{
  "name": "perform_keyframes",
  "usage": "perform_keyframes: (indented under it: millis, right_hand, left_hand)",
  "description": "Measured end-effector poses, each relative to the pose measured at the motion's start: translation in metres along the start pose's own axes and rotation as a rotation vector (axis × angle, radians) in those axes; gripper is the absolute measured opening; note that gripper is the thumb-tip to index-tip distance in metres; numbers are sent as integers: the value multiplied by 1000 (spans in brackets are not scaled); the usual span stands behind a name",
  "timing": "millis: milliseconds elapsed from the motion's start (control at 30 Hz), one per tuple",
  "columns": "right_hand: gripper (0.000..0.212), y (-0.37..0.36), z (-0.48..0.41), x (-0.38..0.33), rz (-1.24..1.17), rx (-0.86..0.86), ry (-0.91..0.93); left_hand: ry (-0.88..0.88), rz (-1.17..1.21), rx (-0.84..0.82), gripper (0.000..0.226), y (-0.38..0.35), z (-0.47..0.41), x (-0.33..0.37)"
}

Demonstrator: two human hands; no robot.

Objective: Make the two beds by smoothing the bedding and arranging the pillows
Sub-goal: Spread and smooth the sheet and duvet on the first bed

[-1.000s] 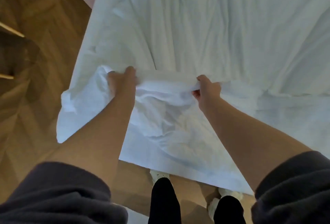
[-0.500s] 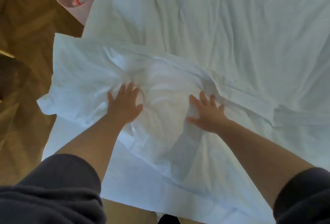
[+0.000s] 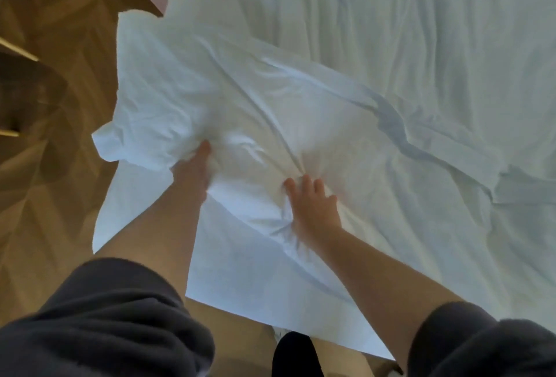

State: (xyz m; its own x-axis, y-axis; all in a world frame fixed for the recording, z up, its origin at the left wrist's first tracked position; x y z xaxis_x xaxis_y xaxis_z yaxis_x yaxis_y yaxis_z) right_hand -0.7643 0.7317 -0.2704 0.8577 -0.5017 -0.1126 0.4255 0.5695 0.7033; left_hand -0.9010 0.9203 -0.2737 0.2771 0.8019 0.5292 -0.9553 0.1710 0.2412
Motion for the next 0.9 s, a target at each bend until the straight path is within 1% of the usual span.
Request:
perform_keyframes:
  millis: [33,67,100,133,167,233,300,333,400,467,500,533,567,600,633,667,700,733,767,800,833,867,900]
  right_hand:
    - [57,4,-3,4,-48,52,-6]
    - [45,10,-4,7,-109,64,5]
    - [37,13,-3,8,-157,30,27]
    - [32,15,0,6,-191,-28,61]
    - [30,17,7,-2,-231,-114,111]
    - [31,15,31,-33,-305,-330,266]
    - [32,2,64,-68,-289,-526,386]
    - [32,-4,77,-79,-269,-578,408]
    - [32,-11,89,-83,-259,-595,392]
    - [32,-14,89,-67,-304,-577,345]
    - [36,-14,87,-56,-337,-554,316]
    - [43,-12,83,-44,-367,-515,279]
    - [50,-10,79,-34,-389,-442,240]
    - [51,-6,74,-25,-394,-326,199]
    - [47,0,68,-18,-389,-164,156]
    - [44,8,61,-11,-367,5,105]
    - [43,16,55,-5,-337,140,50]
    - [45,22,48,2,-319,230,1]
    - [50,28,42,9,-320,282,-39]
    - [57,32,35,16,-328,288,-74]
    - [63,36,30,24,-327,258,-100]
    - [66,37,24,32,-307,198,-121]
    - [67,38,20,40,-281,128,-141]
  left_hand:
    - [-74,-34,21,72,-6,-2,4]
    - [-114,-92,43,54,-5,-3,5]
    - [-117,-183,65,42,-1,-1,3]
    - [-95,-306,92,35,13,2,1]
    - [-56,-448,128,35,34,7,-2]
    - [58,-739,200,46,87,23,-9]
    - [149,-908,279,43,130,45,-20]
    - [169,-970,304,38,144,56,-27]
    - [146,-1044,313,31,154,70,-38]
    - [92,-1024,271,35,146,74,-40]
    - [71,-1015,256,46,140,71,-39]
    - [84,-1046,271,65,135,67,-38]
    - [104,-1094,335,81,133,64,-38]
    - [85,-1158,449,89,130,65,-36]
    - [10,-1255,559,91,127,67,-34]
    - [-106,-1398,616,91,122,71,-30]
    - [-254,-1564,640,86,116,74,-25]
    - [-424,-1708,643,76,111,72,-20]
    - [-589,-1806,630,64,106,70,-12]
    - [-714,-1872,612,53,100,66,-3]
    - [-787,-1929,579,47,91,63,9]
    - [-813,-1984,511,50,81,58,19]
    - [-812,-2027,405,62,68,51,25]
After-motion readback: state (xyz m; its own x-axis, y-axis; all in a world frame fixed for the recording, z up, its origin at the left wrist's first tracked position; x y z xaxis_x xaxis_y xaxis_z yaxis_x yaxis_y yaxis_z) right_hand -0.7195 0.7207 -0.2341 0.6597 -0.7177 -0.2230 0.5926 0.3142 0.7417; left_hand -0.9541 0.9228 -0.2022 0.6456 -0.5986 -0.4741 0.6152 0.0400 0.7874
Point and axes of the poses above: each hand's wrist, its own z-axis away from the middle knuckle, its own y-axis out of the back of the hand, x = y × z, the point moved 2 cm from there along -z, towards the middle knuckle, and after that the axes turned 7 degrees about -x, right-handed, at the moved point
